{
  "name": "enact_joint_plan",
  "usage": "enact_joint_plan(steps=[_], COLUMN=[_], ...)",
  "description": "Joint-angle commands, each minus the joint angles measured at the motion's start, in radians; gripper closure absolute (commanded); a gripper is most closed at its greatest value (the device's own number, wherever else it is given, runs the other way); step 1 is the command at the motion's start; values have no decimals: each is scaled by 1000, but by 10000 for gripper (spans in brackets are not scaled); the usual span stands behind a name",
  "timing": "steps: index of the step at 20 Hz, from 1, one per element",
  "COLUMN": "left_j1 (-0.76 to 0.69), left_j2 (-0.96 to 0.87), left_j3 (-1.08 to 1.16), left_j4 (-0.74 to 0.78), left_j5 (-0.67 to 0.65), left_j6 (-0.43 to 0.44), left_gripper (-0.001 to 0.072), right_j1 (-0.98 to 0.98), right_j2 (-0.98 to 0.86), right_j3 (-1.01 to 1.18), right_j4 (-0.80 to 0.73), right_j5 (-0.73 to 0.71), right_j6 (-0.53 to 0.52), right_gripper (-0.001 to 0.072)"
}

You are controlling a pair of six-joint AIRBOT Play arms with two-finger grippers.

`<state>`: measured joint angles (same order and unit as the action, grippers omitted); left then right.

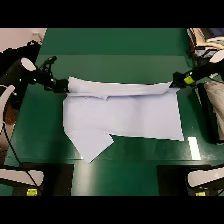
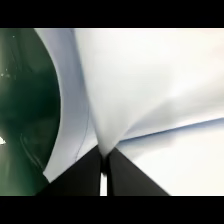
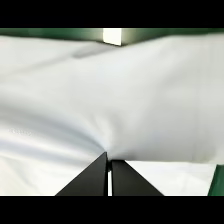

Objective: Fold the shirts.

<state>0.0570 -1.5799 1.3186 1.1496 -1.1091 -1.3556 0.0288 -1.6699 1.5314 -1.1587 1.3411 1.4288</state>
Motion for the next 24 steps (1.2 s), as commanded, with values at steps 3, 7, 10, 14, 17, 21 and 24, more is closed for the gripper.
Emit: enact_joint_plan(steps=[3, 7, 10, 14, 17, 21, 24], left_j1=[0, 26, 32, 32, 32, 32, 32], left_j2=[1, 68, 248, 504, 622, 662, 663], left_j3=[-44, -25, -168, -543, -768, -900, -942], left_j4=[3, 26, 55, 44, -71, -181, -234], left_j5=[-3, -134, -164, -152, -126, -82, -1], left_j6=[-22, -49, -59, -105, -109, -79, -76], left_gripper=[227, 213, 213, 213, 213, 213, 213], right_j1=[15, -2, -23, -23, -23, -23, -23], right_j2=[11, 60, 186, 369, 457, 513, 544], right_j3=[-80, -44, -80, -230, -332, -385, -385], right_j4=[18, 5, 8, 7, 8, 15, 15], right_j5=[-22, 84, 102, 49, -3, 1, 1], right_j6=[-2, -10, -23, -24, -24, -24, -24], right_gripper=[495, 271, 271, 272, 272, 271, 272])
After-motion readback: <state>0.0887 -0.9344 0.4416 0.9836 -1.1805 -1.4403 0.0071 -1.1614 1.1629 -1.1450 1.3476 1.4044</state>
